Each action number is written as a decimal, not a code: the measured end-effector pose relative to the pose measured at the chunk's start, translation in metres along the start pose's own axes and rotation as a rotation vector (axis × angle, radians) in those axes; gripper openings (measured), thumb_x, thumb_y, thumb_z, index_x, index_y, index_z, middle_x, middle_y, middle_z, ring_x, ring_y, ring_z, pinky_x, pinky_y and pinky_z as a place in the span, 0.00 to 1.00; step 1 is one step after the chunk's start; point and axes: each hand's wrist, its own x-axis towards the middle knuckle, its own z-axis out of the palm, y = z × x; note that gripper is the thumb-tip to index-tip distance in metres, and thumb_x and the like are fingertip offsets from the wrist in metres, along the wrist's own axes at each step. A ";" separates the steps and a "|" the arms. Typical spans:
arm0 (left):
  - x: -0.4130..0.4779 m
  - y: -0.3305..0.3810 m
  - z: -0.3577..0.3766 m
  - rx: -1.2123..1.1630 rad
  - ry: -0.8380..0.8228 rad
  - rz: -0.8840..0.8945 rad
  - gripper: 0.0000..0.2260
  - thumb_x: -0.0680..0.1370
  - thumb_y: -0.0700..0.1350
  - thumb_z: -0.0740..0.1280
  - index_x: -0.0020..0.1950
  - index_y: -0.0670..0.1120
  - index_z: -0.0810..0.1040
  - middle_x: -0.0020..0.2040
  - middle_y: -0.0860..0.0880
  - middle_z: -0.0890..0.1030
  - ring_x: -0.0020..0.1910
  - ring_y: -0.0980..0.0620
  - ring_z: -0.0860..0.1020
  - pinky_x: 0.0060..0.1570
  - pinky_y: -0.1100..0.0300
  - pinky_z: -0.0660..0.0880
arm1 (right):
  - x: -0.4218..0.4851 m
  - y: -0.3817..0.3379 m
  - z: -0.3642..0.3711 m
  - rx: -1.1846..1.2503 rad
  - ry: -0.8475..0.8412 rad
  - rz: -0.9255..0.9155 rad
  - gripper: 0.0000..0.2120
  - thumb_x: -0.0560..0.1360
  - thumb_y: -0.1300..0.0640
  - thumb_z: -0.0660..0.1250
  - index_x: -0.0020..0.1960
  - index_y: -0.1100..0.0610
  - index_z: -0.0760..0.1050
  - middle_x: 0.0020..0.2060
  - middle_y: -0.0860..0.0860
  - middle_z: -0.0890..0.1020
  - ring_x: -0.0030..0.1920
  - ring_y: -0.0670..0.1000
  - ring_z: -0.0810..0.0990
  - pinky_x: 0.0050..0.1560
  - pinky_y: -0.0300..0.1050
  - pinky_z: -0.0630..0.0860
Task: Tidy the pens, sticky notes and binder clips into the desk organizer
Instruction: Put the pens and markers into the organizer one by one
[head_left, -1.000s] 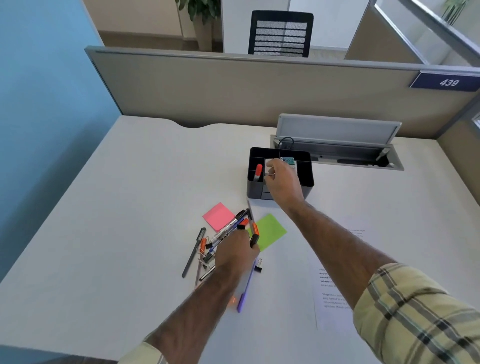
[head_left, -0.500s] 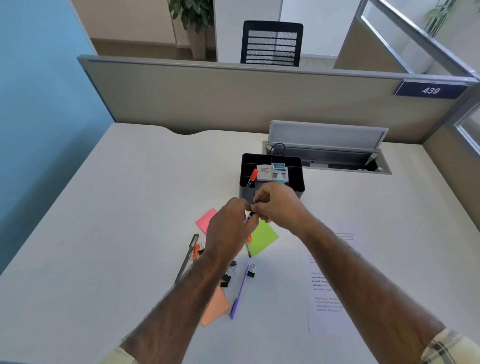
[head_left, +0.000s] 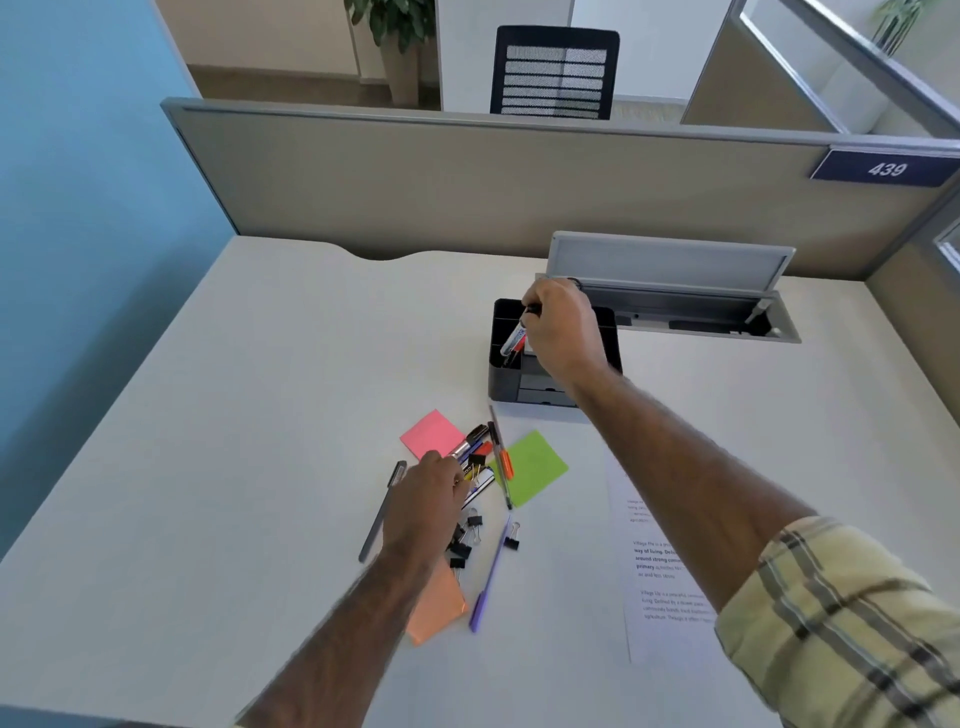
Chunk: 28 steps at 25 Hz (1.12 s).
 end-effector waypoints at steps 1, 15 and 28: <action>-0.004 -0.003 0.005 0.025 -0.018 0.005 0.08 0.81 0.54 0.65 0.51 0.51 0.78 0.49 0.51 0.77 0.46 0.49 0.78 0.37 0.57 0.66 | 0.002 0.001 0.006 -0.023 -0.033 0.007 0.09 0.78 0.67 0.63 0.52 0.59 0.79 0.52 0.55 0.78 0.46 0.54 0.78 0.44 0.48 0.78; -0.008 -0.003 0.021 0.163 -0.083 0.020 0.09 0.79 0.53 0.66 0.51 0.48 0.78 0.51 0.49 0.78 0.47 0.48 0.79 0.43 0.55 0.73 | -0.048 0.023 0.025 -0.001 -0.056 -0.027 0.08 0.80 0.59 0.62 0.50 0.58 0.81 0.47 0.53 0.81 0.43 0.53 0.79 0.43 0.50 0.79; 0.000 0.011 -0.002 -0.214 0.044 -0.012 0.08 0.76 0.55 0.71 0.47 0.51 0.80 0.44 0.54 0.76 0.38 0.51 0.75 0.41 0.56 0.71 | -0.107 0.041 0.043 0.207 -0.418 0.219 0.12 0.75 0.46 0.74 0.52 0.52 0.80 0.43 0.45 0.82 0.41 0.45 0.81 0.39 0.40 0.78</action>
